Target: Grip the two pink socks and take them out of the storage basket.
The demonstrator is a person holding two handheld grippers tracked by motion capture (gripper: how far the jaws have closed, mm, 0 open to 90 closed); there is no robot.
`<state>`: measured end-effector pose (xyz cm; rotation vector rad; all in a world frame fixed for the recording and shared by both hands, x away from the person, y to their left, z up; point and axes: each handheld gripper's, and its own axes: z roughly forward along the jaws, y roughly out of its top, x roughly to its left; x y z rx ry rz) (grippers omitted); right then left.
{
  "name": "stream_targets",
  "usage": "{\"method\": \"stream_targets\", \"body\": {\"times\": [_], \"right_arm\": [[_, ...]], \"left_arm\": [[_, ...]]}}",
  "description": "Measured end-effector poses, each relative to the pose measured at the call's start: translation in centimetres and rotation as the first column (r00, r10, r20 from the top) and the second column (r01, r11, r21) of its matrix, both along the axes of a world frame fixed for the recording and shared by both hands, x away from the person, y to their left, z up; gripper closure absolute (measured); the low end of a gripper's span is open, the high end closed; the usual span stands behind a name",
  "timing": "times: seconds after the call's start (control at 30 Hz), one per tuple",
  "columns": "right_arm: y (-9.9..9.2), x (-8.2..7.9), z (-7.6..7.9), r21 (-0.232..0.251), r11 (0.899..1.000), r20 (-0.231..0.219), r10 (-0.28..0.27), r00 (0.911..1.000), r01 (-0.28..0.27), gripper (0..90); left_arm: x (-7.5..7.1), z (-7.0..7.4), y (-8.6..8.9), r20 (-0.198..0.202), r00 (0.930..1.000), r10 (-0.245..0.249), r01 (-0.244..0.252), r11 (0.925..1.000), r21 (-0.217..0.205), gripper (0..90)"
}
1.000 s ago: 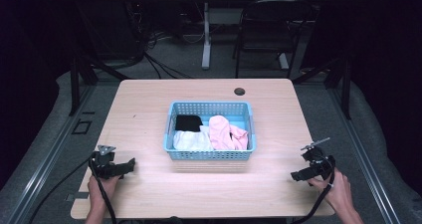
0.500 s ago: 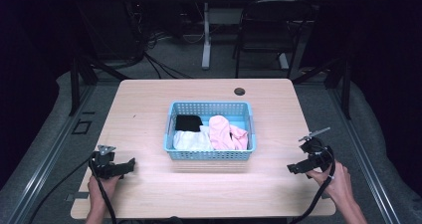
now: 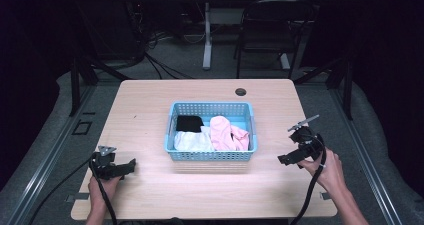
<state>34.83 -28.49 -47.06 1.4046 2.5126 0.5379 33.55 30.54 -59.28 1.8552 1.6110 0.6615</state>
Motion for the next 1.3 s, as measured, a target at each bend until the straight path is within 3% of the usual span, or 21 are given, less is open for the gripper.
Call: {"method": "stream_targets", "body": {"times": [0.33,0.77,1.3], "right_arm": [[1.4,0.9,2.0,-0.005,0.999,0.001,0.045,0.9990,-0.045,0.0],[3.3,2.2,4.9,0.006,0.997,0.041,0.075,0.9963,-0.076,0.0],[5.8,3.6,6.4,-0.003,0.992,0.039,0.123,0.9917,-0.123,0.0]], "left_arm": [[0.0,0.0,0.0,0.001,1.0000,0.001,-0.001,1.0000,0.001,0.0],[0.0,0.0,0.0,0.001,1.0000,0.001,-0.001,1.0000,0.001,0.0],[0.0,0.0,0.0,0.000,1.0000,0.000,0.000,1.0000,0.001,0.0]]}}
